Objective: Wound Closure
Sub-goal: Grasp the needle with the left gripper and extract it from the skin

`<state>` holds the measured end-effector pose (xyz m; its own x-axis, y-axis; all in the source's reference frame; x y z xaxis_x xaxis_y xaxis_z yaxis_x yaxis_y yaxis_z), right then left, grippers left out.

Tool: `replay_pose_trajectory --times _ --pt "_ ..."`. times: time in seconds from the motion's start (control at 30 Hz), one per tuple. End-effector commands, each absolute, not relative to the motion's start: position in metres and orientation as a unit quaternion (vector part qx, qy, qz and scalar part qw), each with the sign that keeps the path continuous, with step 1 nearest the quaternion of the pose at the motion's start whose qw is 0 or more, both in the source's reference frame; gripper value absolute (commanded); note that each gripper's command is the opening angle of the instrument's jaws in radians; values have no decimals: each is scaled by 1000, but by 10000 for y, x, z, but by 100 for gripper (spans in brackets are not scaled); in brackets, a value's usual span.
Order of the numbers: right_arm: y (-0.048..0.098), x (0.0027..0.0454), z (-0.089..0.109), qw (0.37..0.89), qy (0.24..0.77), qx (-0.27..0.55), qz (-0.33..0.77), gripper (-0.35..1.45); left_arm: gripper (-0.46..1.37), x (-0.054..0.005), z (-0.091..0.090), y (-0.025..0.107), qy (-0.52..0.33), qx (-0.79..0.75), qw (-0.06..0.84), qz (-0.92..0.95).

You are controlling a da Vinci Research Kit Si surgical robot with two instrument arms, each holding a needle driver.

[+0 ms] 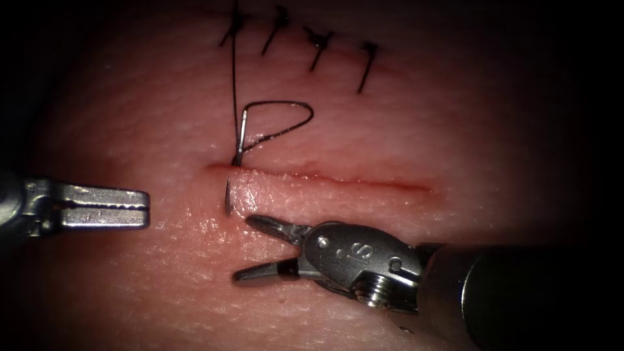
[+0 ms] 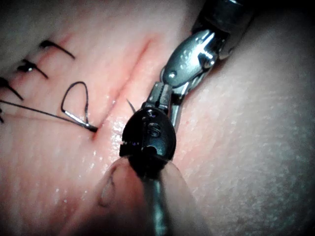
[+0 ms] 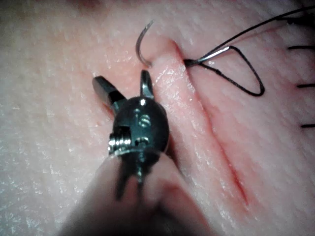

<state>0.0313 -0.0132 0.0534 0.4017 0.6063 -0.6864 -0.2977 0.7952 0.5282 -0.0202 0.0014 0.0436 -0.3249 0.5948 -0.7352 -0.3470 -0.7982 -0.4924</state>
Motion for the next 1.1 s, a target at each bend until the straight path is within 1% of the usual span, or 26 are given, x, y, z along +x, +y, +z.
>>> replay_pose_trajectory --times 0.03,0.23,0.4,0.43,0.47,0.53,0.57,0.63,0.67,0.77,0.8,0.93,1.1 --pt "-132 313 534 821 473 164 274 83 -25 -202 435 14 -126 -503 291 804" --pt "-132 312 533 821 473 165 274 84 -15 -202 435 13 -128 -503 293 803" --pt "-132 310 530 821 474 166 271 85 3 -203 436 14 -124 -504 285 806" --pt "-132 308 528 821 474 167 271 85 14 -204 436 14 -124 -504 285 806" --pt "-132 308 528 821 474 167 271 85 15 -204 436 14 -124 -504 285 806" --pt "-133 306 525 821 474 170 270 85 23 -205 437 16 -123 -504 286 806" --pt "-134 304 522 820 474 172 269 86 31 -206 439 17 -123 -504 285 806" --pt "-135 303 520 820 474 174 268 86 36 -206 441 18 -121 -504 286 806" --pt "-136 301 518 820 475 176 267 86 42 -207 444 17 -115 -503 288 807" --pt "-139 296 513 819 476 180 264 85 47 -209 450 14 -104 -500 291 809" --pt "-140 294 510 819 476 182 264 85 51 -210 454 13 -99 -501 288 810" --pt "-139 289 504 819 474 182 266 84 53 -217 464 12 -98 -496 299 809" --pt "-138 284 501 821 474 178 266 84 44 -231 477 11 -95 -492 299 812"
